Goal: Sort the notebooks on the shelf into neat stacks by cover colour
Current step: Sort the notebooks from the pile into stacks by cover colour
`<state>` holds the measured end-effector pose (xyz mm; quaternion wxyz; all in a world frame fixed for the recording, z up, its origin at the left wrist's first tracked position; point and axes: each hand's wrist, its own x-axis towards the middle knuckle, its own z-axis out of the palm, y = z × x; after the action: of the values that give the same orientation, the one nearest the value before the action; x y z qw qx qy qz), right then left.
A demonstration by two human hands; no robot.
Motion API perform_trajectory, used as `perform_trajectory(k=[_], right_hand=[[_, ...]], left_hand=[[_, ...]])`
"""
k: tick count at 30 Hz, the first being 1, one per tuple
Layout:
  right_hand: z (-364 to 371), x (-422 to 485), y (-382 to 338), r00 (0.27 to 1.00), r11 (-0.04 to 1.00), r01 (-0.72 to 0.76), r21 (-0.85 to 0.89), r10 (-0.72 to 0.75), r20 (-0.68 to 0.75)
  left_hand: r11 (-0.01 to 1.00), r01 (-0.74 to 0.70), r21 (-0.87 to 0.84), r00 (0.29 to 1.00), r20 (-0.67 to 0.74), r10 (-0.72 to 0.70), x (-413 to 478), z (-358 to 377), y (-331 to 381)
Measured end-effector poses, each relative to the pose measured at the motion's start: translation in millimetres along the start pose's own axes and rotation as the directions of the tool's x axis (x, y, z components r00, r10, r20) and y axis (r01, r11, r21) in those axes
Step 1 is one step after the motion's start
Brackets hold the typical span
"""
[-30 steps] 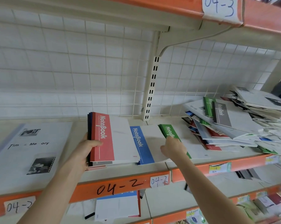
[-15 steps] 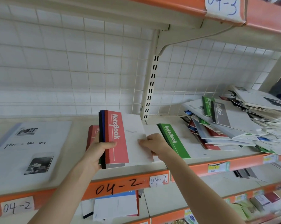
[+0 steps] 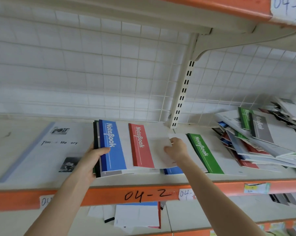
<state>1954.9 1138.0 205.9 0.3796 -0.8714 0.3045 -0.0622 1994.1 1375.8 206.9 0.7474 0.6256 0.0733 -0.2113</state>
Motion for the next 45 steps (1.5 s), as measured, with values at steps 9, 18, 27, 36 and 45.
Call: perform_trajectory(k=[9,18,27,36,45], right_hand=[[34.2,-0.5,-16.6,0.997,0.923,0.068,-0.378,-0.074,0.000],[61.2,-13.9,-24.4,0.998,0.882,0.038,-0.470,-0.055,-0.023],[58.5,-57.4,-56.9,0.954,0.919,-0.156,0.363,0.046,0.295],[13.1,-40.0,3.5,0.986,0.903,-0.126,0.411,0.158,-0.045],[-52.1,-6.9,70.2,0.918,0.967,-0.183,0.179,0.234,-0.320]], left_hand=[[0.998,0.016,-0.055,0.988,-0.151,-0.024,-4.5,-77.1,14.1],[0.997,0.065,-0.034,0.995,-0.068,-0.067,-6.4,-98.1,17.6],[1.000,-0.004,0.010,0.994,0.109,0.003,1.8,-66.7,13.3],[0.999,0.026,-0.042,0.981,0.193,-0.017,2.6,-6.9,6.7],[0.999,0.050,-0.002,0.985,0.168,-0.049,5.9,34.6,-0.4]])
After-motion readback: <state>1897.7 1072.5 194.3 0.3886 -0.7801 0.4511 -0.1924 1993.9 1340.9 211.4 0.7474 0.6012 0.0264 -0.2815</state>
